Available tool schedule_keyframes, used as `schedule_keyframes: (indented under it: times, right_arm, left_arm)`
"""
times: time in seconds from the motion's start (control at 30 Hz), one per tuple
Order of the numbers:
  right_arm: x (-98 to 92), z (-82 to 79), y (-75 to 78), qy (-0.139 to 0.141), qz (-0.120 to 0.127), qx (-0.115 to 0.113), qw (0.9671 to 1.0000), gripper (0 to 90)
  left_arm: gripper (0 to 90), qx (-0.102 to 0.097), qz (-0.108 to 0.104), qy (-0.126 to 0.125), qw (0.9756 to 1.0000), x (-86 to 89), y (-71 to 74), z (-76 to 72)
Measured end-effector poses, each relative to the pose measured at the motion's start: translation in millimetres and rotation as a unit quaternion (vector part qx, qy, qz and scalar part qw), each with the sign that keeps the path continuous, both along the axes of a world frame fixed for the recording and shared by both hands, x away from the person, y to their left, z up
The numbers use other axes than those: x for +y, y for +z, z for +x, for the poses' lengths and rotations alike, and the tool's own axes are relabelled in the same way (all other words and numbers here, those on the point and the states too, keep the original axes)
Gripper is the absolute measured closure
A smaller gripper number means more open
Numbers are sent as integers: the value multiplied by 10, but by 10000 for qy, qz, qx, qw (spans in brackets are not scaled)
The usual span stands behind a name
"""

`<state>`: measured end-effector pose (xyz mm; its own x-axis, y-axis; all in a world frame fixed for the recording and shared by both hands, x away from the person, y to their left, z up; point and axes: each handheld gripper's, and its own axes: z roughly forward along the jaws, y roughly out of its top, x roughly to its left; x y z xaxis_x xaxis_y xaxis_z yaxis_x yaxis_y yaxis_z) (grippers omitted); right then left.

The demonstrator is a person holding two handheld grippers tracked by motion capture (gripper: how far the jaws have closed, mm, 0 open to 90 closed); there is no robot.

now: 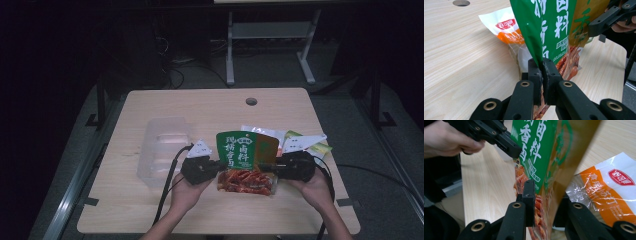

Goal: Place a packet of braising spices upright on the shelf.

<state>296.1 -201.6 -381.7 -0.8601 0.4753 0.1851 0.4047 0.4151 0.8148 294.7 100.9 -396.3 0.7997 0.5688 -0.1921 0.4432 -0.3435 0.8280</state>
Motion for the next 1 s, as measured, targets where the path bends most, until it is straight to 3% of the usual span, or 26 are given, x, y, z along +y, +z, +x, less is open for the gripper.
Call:
schedule_keyframes:
  times: [0.2, 0.27, 0.47, 0.67, 1.0]
  right_arm:
    - [146, 60, -50, -46, -418, 111, 9991, 758]
    - [171, 70, -60, -60, -439, 163, 9989, 784]
    - [201, 100, -80, -52, -446, 290, 9986, 880]
    - [173, 92, -65, -35, -266, 456, 9986, 894]
    - [152, -61, 73, -36, -167, 273, 9995, 897]
  left_arm:
    - [845, -5, 45, 28, 10000, -3, 0, -15]
    - [834, 8, 56, 52, 10000, 3, -8, -17]
    - [792, 7, 136, 74, 9999, 14, -22, -25]
    - [722, -24, 204, 98, 9997, 47, -11, -62]
    - [632, -238, 369, 30, 9990, 140, 28, -232]
